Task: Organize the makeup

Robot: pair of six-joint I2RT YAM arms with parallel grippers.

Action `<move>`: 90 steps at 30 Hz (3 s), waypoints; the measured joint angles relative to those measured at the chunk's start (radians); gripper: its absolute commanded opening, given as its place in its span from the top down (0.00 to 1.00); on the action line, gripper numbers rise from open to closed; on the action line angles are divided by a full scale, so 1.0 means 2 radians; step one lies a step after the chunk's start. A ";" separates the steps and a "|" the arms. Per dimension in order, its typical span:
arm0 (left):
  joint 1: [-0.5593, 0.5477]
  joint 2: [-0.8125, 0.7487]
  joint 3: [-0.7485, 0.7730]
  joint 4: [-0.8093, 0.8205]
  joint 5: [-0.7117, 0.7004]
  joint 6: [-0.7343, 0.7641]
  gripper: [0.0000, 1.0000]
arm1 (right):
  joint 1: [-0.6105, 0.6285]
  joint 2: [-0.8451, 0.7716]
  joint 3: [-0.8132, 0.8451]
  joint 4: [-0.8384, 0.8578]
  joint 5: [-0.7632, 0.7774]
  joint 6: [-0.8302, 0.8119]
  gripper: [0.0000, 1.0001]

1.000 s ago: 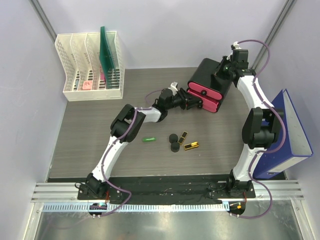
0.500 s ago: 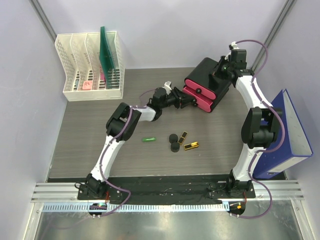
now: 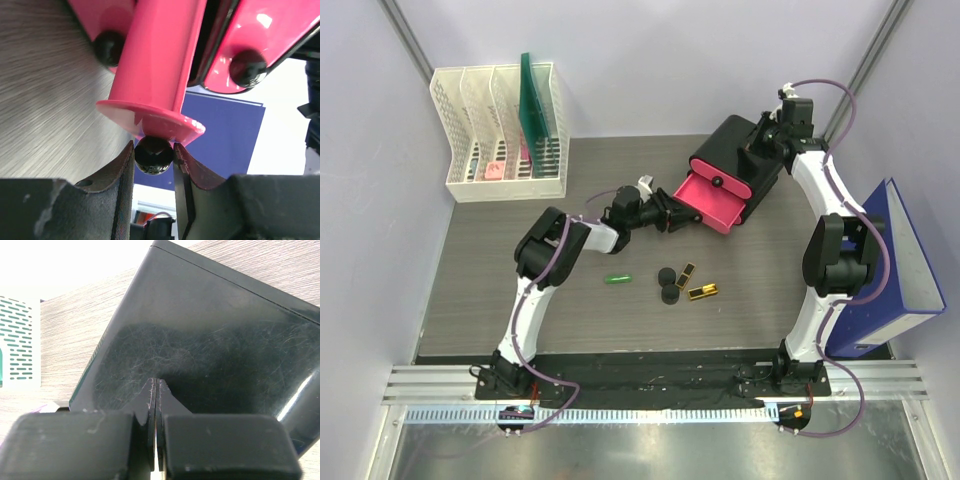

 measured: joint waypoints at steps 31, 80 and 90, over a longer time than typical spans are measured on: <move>-0.003 -0.199 0.045 -0.426 0.014 0.413 0.25 | 0.000 0.000 -0.001 0.002 -0.002 0.000 0.99; -0.142 -0.099 0.147 -0.763 -0.225 0.668 0.56 | 0.000 0.000 -0.012 0.022 -0.012 0.000 0.99; -0.142 -0.099 0.150 -0.763 -0.237 0.669 0.77 | 0.000 0.000 -0.012 0.022 -0.013 0.000 0.99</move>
